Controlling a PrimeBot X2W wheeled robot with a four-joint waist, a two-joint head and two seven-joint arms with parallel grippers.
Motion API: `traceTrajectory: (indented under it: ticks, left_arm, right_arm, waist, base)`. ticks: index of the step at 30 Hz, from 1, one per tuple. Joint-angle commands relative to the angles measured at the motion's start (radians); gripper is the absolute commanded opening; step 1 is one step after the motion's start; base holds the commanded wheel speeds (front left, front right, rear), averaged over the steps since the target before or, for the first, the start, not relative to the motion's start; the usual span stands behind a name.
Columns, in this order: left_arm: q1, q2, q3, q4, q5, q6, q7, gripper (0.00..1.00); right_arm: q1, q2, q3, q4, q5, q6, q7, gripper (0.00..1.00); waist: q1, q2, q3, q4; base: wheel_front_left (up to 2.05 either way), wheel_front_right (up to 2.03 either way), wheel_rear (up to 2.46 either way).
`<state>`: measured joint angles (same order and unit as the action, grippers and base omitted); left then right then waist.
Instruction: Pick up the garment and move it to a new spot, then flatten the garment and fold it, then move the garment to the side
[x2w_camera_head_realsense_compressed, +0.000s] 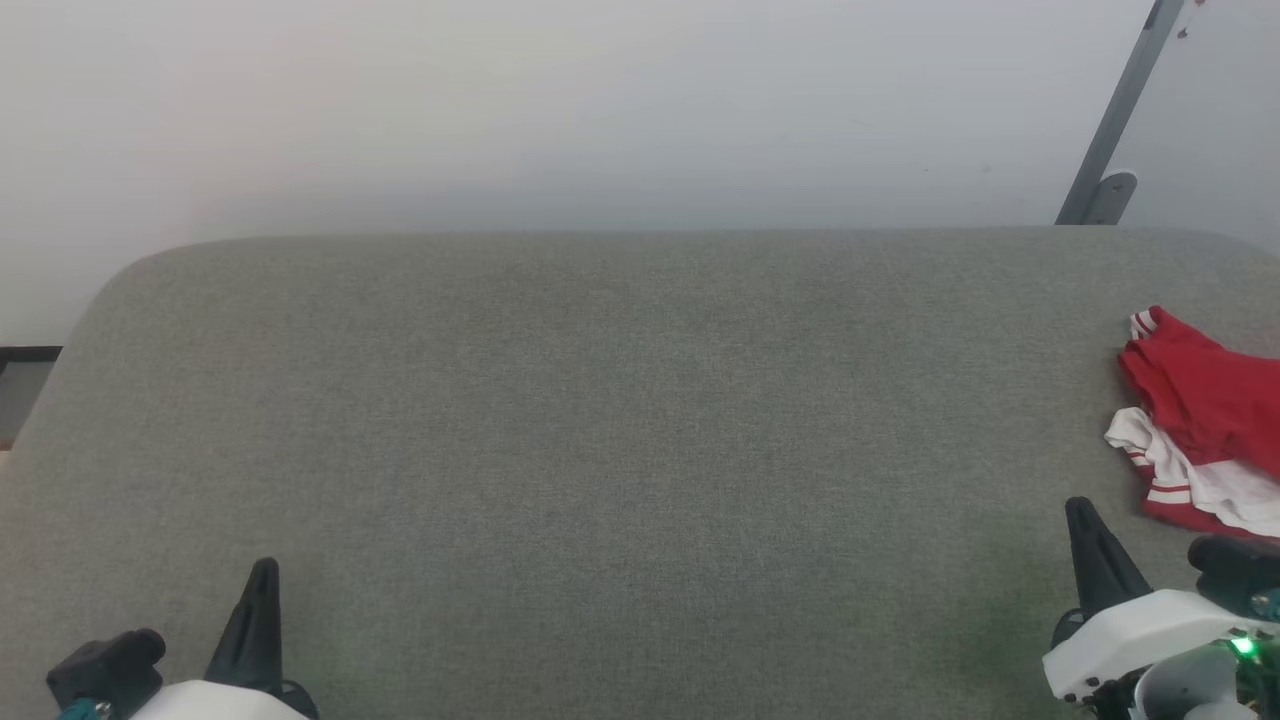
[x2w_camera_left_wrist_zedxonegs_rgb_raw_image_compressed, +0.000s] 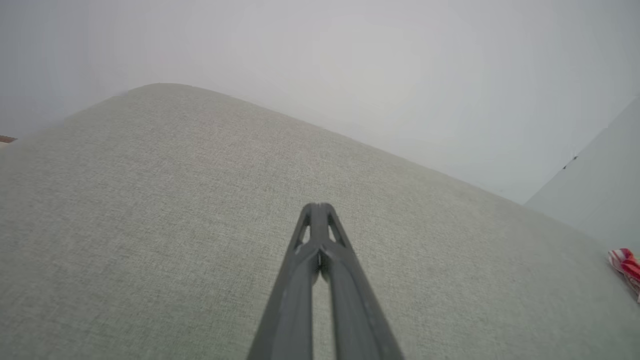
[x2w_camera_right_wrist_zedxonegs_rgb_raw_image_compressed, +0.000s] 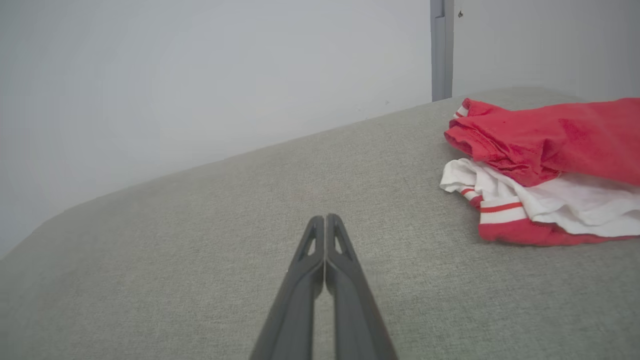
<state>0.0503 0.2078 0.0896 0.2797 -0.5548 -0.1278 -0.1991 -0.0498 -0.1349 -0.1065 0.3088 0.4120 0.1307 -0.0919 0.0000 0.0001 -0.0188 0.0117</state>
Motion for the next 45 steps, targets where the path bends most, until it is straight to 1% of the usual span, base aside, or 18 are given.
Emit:
traceTrajectory:
  ticks: [1,10,11,20,36,45]
  left_arm:
    - [-0.032,0.006,0.008,-0.017,-0.03,0.0,0.007,0.0]
    - [-0.049,-0.014,0.009,-0.021,-0.162,-0.001,0.045,0.0]
    - [-0.053,-0.018,0.01,-0.022,-0.19,-0.001,0.053,0.0]
    - [-0.069,-0.037,0.012,-0.024,-0.306,-0.001,0.088,0.0]
    - [-0.093,-0.066,0.015,-0.028,-0.487,-0.002,0.143,0.0]
    - [-0.103,-0.078,0.017,-0.029,-0.565,-0.002,0.166,0.0]
  right_arm:
    - [-0.027,-0.004,-0.003,-0.021,0.035,0.0,0.006,0.0]
    - [-0.031,0.007,-0.001,-0.029,0.185,0.0,0.03,0.0]
    - [-0.032,0.009,-0.001,-0.031,0.216,0.0,0.035,0.0]
    - [-0.037,0.019,-0.002,-0.037,0.347,0.0,0.057,0.0]
    - [-0.044,0.035,-0.004,-0.045,0.552,0.0,0.093,0.0]
    - [-0.047,0.042,-0.005,-0.048,0.642,0.0,0.11,0.0]
  waist:
    - [0.0,-0.0001,0.0,0.0]
    - [0.0,-0.0001,0.002,-0.001]
    - [0.0,-0.0001,0.002,-0.001]
    - [0.0,-0.0001,0.004,-0.002]
    - [0.0,-0.0001,0.007,-0.004]
    - [0.0,-0.0001,0.009,-0.005]
  base:
    - [0.0,0.0,0.0]
    - [0.0,0.0,0.0]
    - [0.0,0.0,0.0]
    - [0.0,0.0,0.0]
    - [0.0,0.0,0.0]
    - [0.0,0.0,0.0]
